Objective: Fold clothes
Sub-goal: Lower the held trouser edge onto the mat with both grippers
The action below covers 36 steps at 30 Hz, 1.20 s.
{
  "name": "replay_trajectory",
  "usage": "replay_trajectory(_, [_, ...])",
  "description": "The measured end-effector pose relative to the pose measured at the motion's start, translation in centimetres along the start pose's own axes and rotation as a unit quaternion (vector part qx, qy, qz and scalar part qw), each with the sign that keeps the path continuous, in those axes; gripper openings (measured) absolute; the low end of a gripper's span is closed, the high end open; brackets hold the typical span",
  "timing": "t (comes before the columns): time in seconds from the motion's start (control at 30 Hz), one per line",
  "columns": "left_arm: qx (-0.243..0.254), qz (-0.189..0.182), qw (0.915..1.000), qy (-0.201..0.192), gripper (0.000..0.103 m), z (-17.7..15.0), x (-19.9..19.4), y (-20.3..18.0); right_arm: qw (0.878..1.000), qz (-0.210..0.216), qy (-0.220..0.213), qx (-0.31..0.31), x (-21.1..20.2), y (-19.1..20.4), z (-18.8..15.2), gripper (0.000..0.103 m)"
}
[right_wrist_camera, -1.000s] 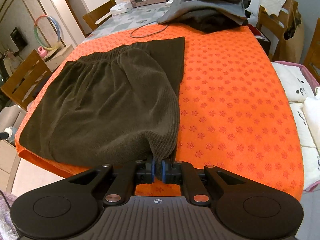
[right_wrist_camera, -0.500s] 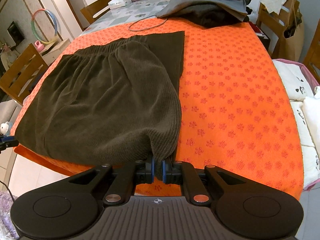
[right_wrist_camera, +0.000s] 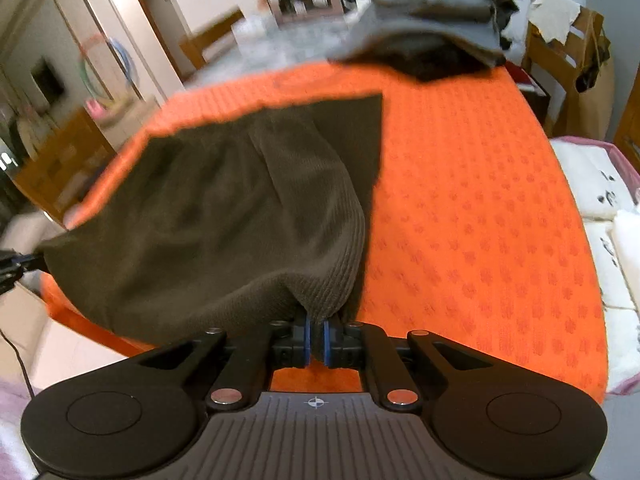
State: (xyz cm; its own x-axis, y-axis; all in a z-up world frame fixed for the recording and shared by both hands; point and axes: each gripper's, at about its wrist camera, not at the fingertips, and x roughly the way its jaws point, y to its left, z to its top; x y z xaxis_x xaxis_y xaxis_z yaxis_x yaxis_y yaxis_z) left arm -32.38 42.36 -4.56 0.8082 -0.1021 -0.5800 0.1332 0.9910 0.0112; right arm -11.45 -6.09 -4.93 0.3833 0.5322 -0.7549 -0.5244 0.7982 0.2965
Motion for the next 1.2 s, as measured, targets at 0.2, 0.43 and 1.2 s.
replay_trajectory(0.2, [0.013,0.003,0.9998,-0.017,0.006,2.5,-3.3,0.8,0.998,0.020,-0.057,-0.015,-3.9,1.6,1.2,0.008])
replay_trajectory(0.43, [-0.028,0.007,0.9984,0.048,0.006,-1.4,-1.7,0.1,1.000,0.001,-0.013,-0.007,-1.8,1.8,-1.4,0.008])
replay_trajectory(1.2, [-0.313,0.100,0.9434,0.041,0.000,16.3,12.1,13.7,0.997,0.000,-0.065,-0.046,8.0,-1.9,21.7,0.008])
